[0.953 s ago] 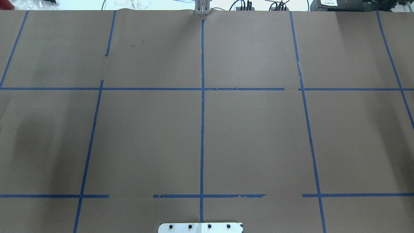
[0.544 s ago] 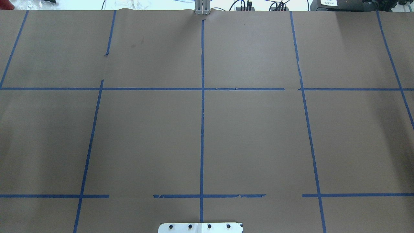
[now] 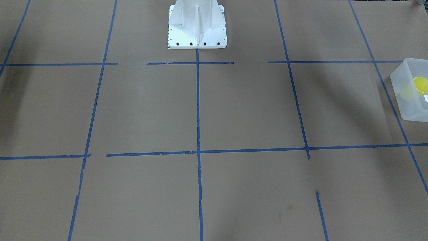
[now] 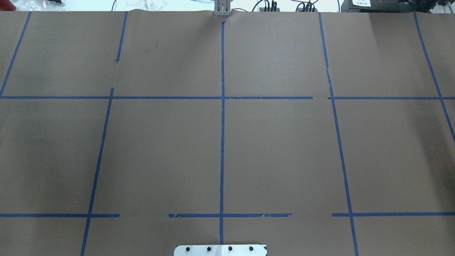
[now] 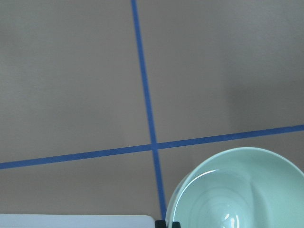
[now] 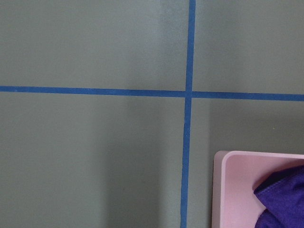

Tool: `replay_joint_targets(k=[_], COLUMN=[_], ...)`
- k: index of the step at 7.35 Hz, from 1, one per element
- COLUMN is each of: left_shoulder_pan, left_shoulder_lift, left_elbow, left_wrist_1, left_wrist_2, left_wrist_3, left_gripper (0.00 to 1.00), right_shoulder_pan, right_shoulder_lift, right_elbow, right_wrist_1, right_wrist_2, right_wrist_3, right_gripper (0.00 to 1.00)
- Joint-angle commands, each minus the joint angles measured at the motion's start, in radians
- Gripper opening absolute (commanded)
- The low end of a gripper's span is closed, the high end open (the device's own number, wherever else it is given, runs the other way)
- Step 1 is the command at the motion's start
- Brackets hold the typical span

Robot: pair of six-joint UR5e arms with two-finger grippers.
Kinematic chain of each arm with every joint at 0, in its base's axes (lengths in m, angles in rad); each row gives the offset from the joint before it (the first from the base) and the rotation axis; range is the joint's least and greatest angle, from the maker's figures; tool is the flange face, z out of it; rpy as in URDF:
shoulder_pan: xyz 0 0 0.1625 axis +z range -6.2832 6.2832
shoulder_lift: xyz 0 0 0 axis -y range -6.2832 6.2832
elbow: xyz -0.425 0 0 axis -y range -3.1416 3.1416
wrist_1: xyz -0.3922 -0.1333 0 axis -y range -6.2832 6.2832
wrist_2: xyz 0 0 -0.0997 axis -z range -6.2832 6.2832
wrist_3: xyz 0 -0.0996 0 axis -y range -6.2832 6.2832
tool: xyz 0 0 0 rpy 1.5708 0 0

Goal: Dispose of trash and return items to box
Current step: 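Lift the pale green bowl with the left gripper into the clear bin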

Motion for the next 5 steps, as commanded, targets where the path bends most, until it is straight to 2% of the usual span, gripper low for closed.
replay_joint_targets(k=[1,4,5], left_shoulder_pan=[-0.002,-0.021,-0.031], left_shoulder_lift=[0.03,0.034,0.034], left_elbow=[0.029,-0.027,-0.103], left_wrist_1=[-0.072,-0.099,-0.09], left_wrist_2=[0.036,0.037,0.037], left_wrist_3=[-0.004,-0.008,-0.022], left_gripper=[0.99,1.0,1.0], right_shoulder_pan=[0.001,0.003,0.003], right_shoulder_lift=[-0.001,0.0,0.0], right_elbow=[0.004,0.012,0.01], right_wrist_1=[0.002,0.002,0.003], right_wrist_2=[0.0,0.0,0.0], right_wrist_3=[0.0,0.0,-0.001], right_gripper=[1.0,1.0,1.0])
